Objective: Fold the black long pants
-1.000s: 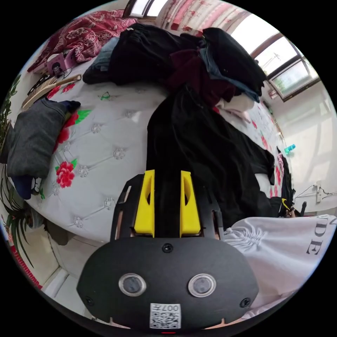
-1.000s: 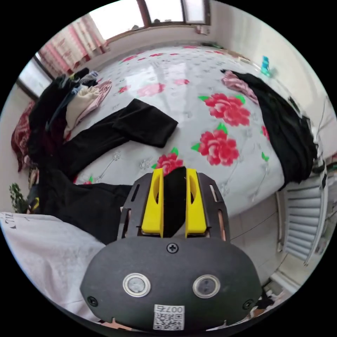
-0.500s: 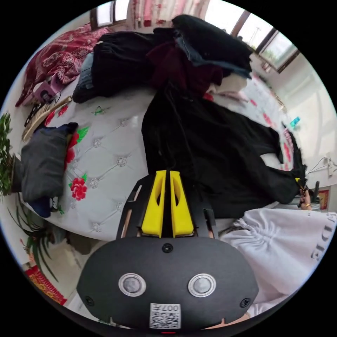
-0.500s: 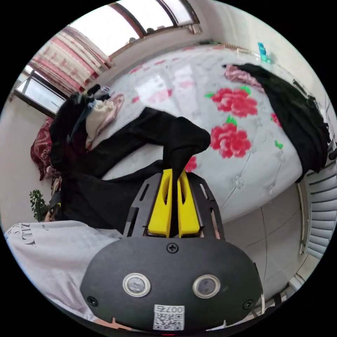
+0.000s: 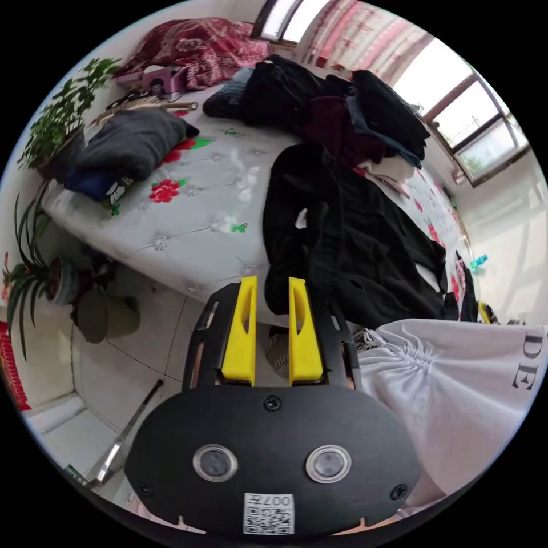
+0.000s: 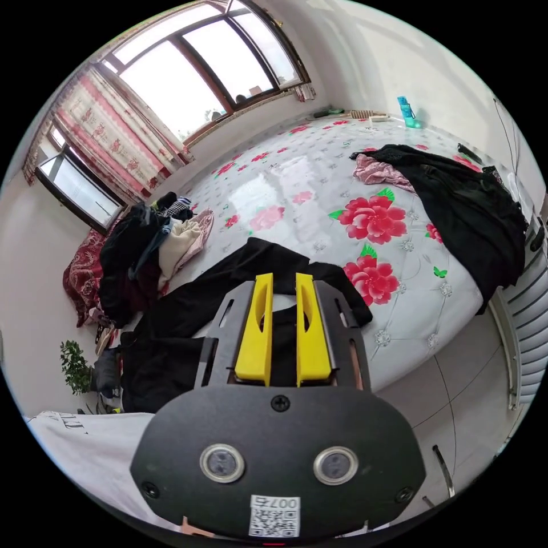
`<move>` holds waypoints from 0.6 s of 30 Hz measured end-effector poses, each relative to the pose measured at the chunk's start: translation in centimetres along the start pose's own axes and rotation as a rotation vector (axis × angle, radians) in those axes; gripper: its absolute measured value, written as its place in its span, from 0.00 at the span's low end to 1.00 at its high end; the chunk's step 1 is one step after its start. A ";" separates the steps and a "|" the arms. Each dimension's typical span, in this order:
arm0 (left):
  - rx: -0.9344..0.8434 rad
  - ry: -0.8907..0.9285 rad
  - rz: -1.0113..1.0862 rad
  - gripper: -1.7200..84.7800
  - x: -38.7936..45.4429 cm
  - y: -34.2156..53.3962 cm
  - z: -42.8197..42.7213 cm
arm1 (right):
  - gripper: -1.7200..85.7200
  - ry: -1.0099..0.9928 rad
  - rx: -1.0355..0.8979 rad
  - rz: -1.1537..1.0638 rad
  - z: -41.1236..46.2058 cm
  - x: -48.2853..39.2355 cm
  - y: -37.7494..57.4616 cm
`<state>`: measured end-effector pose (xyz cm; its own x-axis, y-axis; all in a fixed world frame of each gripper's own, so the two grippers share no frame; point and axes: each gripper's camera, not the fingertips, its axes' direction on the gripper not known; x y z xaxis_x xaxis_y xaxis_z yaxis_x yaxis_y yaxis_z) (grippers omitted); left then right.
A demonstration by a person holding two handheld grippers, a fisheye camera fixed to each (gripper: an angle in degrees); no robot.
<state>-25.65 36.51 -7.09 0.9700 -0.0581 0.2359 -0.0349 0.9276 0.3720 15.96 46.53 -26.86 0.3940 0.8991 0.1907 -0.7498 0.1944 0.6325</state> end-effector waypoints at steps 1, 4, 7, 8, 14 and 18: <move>0.011 -0.038 0.049 0.12 2.5 0.6 0.1 | 0.07 -0.012 -0.007 -0.005 0.2 -0.2 0.2; 0.034 -0.162 0.125 0.13 8.6 1.6 1.7 | 0.08 -0.087 -0.055 -0.103 1.8 -3.2 2.0; 0.023 -0.329 0.098 0.15 12.0 2.0 5.1 | 0.09 -0.168 -0.160 -0.260 5.5 -9.2 4.5; 0.018 -0.357 0.094 0.15 12.4 2.0 5.8 | 0.09 -0.233 -0.196 -0.320 7.1 -12.1 5.8; -0.027 -0.497 0.199 0.15 14.6 1.0 10.6 | 0.09 -0.532 -0.486 -0.853 14.5 -32.6 16.0; -0.059 -0.510 0.324 0.14 14.6 0.3 11.9 | 0.10 -0.540 -0.688 -1.274 18.0 -43.9 25.5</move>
<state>-14.37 31.51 7.18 0.6744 0.0746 0.7346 -0.2816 0.9457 0.1625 -10.87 4.89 -5.57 0.9663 -0.2114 0.1470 0.1887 0.9698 0.1547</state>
